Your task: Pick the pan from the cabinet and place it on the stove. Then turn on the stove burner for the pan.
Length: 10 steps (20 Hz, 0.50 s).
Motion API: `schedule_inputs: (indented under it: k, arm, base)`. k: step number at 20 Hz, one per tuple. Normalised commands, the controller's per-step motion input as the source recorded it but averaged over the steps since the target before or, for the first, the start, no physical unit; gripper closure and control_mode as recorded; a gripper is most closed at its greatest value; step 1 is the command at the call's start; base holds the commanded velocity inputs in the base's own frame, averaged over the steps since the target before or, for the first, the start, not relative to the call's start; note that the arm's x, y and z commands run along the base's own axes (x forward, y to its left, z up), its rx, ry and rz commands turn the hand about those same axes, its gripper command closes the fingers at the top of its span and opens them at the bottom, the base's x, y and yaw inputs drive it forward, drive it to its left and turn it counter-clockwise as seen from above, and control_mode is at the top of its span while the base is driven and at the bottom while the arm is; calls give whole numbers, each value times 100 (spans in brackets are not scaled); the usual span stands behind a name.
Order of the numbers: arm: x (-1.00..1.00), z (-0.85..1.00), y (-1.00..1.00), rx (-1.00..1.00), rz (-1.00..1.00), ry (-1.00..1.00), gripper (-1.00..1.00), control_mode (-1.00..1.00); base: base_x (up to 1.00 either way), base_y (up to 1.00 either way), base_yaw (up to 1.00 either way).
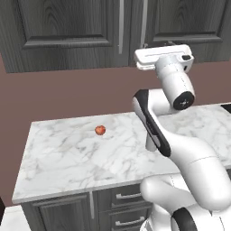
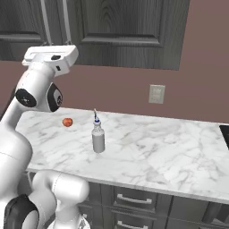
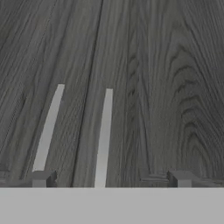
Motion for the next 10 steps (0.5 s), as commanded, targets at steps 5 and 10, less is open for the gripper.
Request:
schedule_inputs:
  k: [5,10]
  arm:
    - [40,6,1,0,-5,0,-100,-100]
    - [32,5,2,0,-1,0,-100,-100]
  base:
    - [0,0,0]
    - [0,0,0]
